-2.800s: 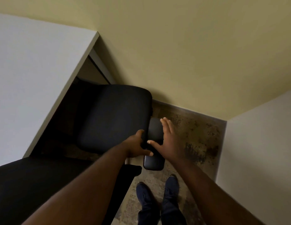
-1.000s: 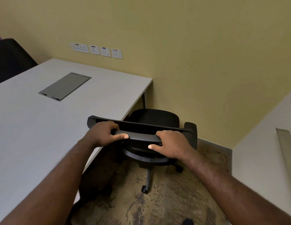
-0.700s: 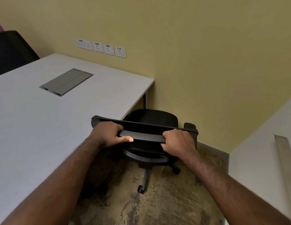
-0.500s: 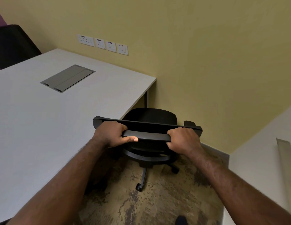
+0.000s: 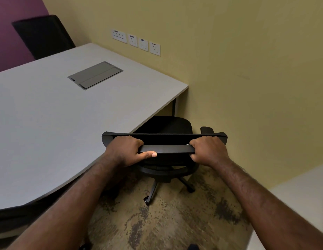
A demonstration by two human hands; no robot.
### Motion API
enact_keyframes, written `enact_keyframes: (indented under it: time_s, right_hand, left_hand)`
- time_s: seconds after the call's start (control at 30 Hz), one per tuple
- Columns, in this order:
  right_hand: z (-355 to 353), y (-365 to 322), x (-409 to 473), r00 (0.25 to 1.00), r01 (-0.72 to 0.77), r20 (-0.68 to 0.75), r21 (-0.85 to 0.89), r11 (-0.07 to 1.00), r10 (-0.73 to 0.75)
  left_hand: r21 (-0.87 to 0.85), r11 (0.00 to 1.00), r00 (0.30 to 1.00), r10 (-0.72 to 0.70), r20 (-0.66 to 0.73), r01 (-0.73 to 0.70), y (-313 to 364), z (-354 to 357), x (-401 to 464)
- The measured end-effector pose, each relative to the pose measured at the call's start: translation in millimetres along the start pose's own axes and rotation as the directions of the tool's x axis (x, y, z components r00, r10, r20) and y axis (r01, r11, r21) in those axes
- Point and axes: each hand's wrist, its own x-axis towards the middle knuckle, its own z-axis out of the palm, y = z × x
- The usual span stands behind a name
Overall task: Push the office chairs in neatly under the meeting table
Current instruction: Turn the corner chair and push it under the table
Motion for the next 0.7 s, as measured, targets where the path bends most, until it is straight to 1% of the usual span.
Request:
enact_keyframes:
  time_s: [0.17, 0.37, 0.53, 0.7]
  right_hand:
    - [3, 41, 21, 0.995, 0.096, 0.018, 0.009, 0.995, -0.096]
    - [8, 79, 53, 0.976, 0.217, -0.028, -0.012, 0.976, -0.217]
    - [8, 94, 87, 0.962, 0.273, -0.02, -0.013, 0.962, -0.273]
    - [8, 103, 124, 0.948, 0.319, 0.019, -0.012, 0.948, -0.319]
  left_hand:
    - [-0.009, 0.996, 0.995, -0.091, -0.034, 0.091, 28, 5, 12]
    - [-0.019, 0.98, 0.979, -0.199, -0.053, 0.198, 54, 10, 28]
    - [-0.002, 0.957, 0.955, -0.29, -0.062, 0.291, 57, 9, 47]
    - [-0.003, 0.931, 0.928, -0.365, -0.075, 0.366, 50, 12, 68]
